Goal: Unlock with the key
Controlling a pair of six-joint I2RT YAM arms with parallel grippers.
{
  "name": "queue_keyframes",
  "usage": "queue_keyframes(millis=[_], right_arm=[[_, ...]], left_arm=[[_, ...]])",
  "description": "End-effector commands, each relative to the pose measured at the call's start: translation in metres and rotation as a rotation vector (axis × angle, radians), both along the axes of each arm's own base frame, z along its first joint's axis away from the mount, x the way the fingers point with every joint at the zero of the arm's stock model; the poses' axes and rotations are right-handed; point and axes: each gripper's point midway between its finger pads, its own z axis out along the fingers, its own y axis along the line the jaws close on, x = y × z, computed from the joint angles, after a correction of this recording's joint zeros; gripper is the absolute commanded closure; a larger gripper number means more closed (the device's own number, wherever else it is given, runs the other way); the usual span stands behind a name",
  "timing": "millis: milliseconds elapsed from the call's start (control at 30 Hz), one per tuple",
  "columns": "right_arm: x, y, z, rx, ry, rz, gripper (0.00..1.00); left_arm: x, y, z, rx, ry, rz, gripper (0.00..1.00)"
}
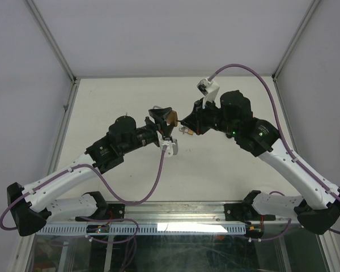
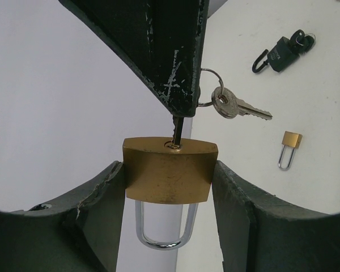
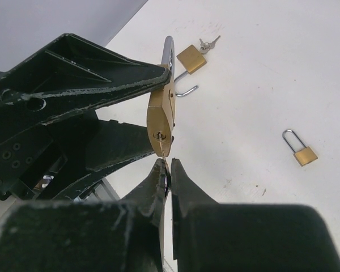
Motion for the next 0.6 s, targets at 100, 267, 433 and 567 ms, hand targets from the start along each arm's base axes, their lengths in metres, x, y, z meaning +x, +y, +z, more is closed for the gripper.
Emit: queue_keyframes(millis=[100, 267, 433, 567], right_arm=[[-0.002, 0.022, 0.069, 0.221, -0.146, 0.052, 1.0], [-0.02, 0.026, 0.074, 0.235, -0.228, 0.177, 1.0], [-0.026, 0.021, 0.059, 0.134, -0.213, 0.217, 1.0], [-0.033, 0.018, 0.048, 0.066, -0.214, 0.267, 1.0]], left_arm=[[-0.04, -0.04, 0.037, -0.115, -0.101, -0.215, 1.0], [-0.052, -0.05, 0.034, -0.121, -0.066, -0.305, 1.0], [-0.048, -0.049, 0.029, -0.1, -0.034, -0.289, 1.0], [-0.05, -0.05, 0.024, -0.068, -0.01, -0.305, 1.0]])
